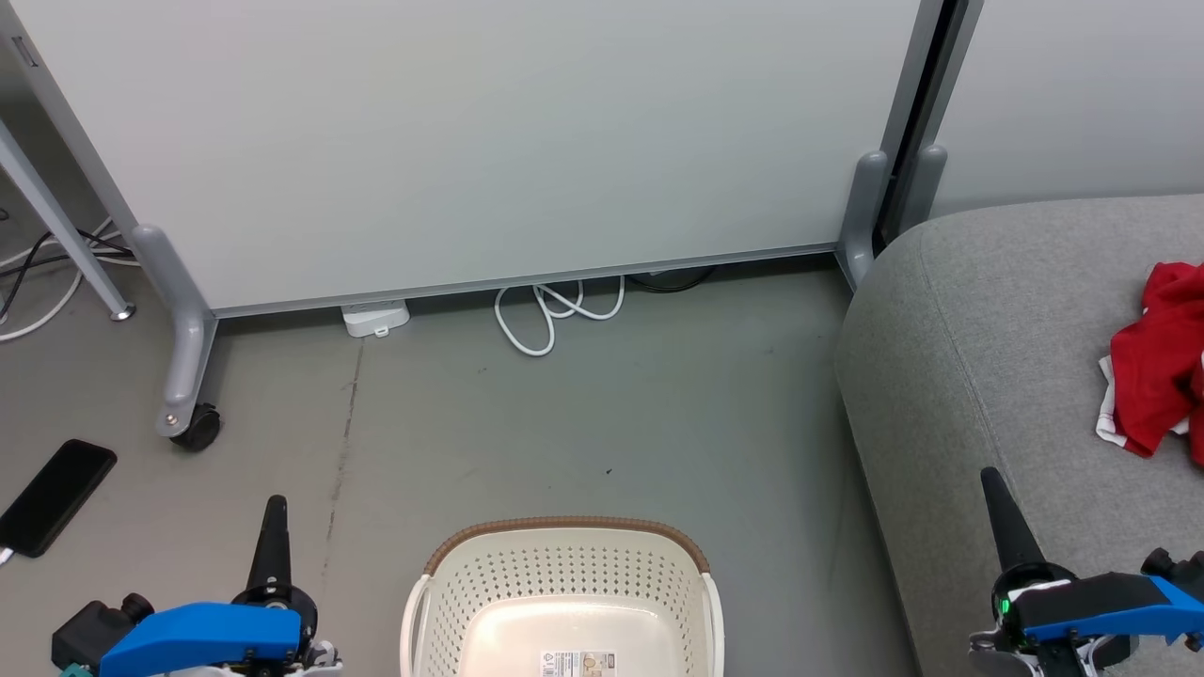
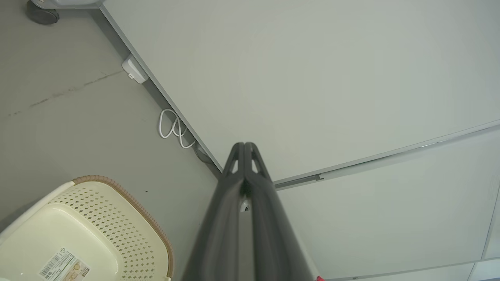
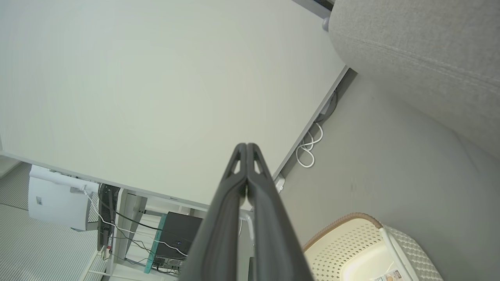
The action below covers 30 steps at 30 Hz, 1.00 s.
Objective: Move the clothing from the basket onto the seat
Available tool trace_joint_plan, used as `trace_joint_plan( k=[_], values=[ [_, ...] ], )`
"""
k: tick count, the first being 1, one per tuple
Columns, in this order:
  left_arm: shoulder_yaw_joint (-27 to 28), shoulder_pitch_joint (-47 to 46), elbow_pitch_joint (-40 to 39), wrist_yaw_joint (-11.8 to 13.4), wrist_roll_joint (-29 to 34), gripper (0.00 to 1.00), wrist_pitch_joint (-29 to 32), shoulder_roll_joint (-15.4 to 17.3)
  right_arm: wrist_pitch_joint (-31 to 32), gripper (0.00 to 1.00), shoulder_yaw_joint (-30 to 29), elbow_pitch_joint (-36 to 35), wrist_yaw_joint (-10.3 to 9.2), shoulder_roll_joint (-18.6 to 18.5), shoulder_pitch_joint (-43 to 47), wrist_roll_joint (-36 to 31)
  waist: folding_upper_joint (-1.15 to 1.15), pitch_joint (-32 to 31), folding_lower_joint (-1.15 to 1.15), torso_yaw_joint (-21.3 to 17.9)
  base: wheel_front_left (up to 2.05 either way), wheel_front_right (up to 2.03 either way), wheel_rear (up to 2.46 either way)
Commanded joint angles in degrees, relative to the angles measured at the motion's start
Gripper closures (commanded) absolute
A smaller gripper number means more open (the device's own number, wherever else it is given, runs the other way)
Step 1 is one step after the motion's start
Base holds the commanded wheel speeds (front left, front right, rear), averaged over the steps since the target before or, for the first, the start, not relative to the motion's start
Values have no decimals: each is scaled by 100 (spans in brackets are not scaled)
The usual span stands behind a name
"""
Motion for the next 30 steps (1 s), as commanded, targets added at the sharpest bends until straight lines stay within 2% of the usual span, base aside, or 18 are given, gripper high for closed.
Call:
trace_joint_plan(
  k=[1,30],
  values=[
    [45,-133,-74,-12,-135,100,38,11,34,100,-15,-82,3,-45,-134,152,0,0,0,-1,0,0,0],
    [207,-319,-234,-17,-1528,100,413,-15,321,100,-41,-210,4,-58,-214,1670,0,6,0,-33,0,0,0]
  ],
)
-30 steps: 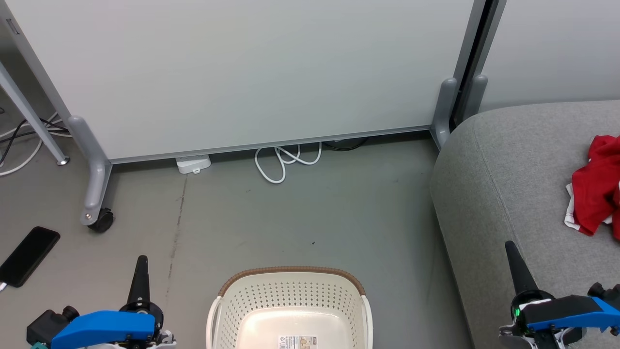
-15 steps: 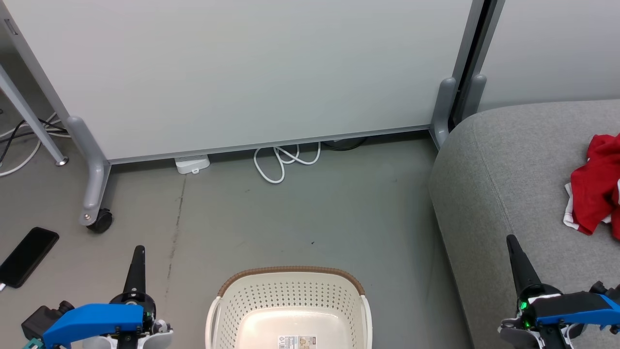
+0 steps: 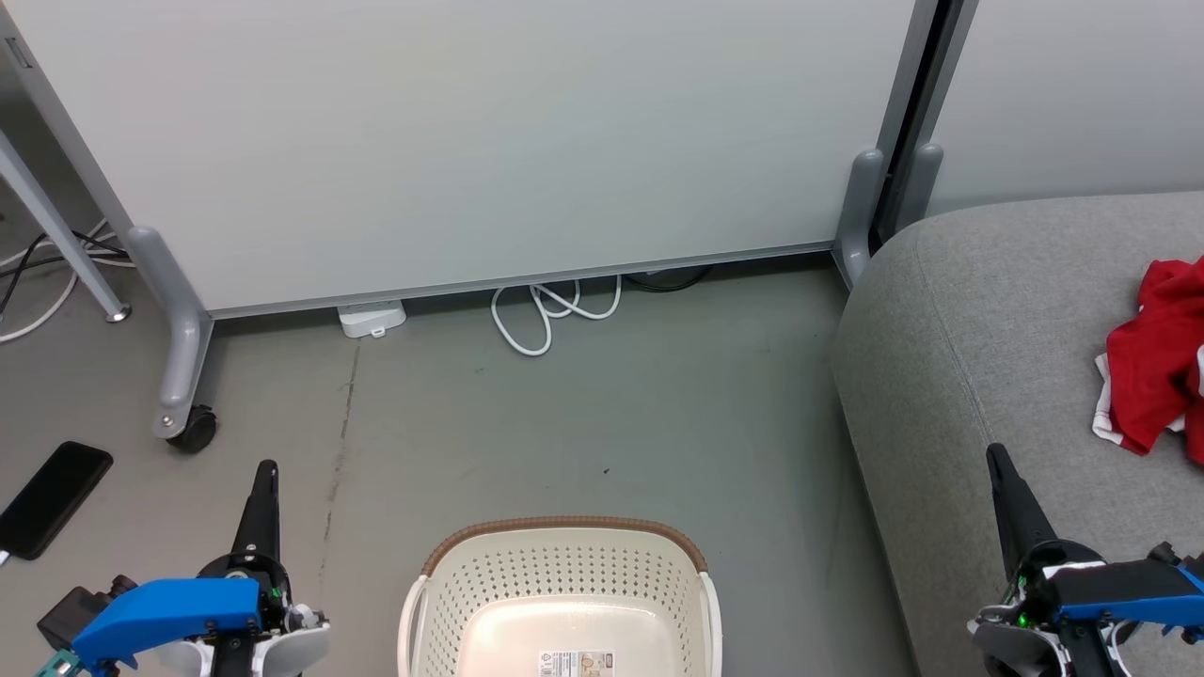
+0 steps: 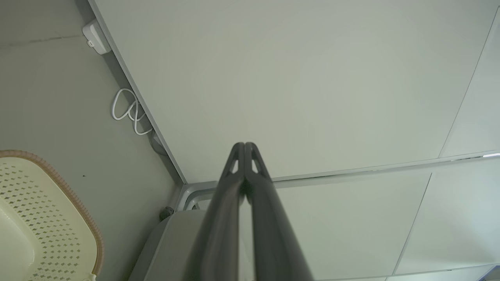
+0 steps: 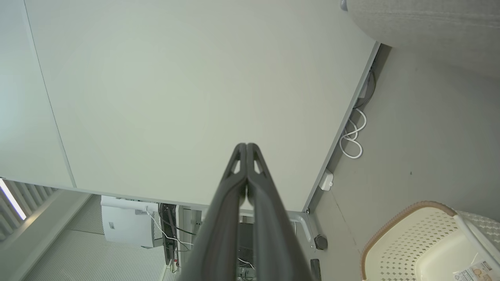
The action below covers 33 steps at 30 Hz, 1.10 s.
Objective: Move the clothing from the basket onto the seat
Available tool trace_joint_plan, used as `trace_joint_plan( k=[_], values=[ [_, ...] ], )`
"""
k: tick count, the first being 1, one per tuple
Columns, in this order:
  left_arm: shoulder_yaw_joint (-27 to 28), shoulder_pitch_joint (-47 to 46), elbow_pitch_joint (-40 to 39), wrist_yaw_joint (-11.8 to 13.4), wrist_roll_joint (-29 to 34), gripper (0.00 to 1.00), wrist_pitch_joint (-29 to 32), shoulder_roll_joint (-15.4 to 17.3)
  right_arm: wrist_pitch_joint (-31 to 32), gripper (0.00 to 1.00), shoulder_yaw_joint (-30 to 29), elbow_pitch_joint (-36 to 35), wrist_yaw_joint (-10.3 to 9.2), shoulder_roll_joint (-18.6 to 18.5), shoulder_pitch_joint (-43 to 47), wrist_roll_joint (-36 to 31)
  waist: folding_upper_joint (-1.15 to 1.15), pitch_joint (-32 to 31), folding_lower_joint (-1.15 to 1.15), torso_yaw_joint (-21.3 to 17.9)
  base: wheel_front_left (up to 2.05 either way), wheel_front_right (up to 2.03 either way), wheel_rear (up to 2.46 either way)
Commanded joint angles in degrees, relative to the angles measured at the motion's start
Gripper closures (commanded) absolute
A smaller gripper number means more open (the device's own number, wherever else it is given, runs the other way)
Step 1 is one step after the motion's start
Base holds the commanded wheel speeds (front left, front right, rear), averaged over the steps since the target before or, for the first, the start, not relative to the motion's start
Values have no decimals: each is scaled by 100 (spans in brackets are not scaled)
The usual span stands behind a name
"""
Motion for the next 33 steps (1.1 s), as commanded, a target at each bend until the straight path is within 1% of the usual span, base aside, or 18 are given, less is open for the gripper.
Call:
trace_joint_plan(
  k=[1,23,33],
  values=[
    [43,-104,-54,-17,-121,100,52,5,38,100,-14,-54,4,-40,-101,154,0,0,0,-2,0,0,0],
    [135,-222,-147,-19,-983,100,273,-15,210,100,-29,-128,4,-48,-148,1080,0,4,0,-26,0,0,0],
    [134,-209,-144,-19,-965,100,273,-15,210,100,-29,-127,4,-47,-139,1061,0,4,0,-26,0,0,0]
  ],
)
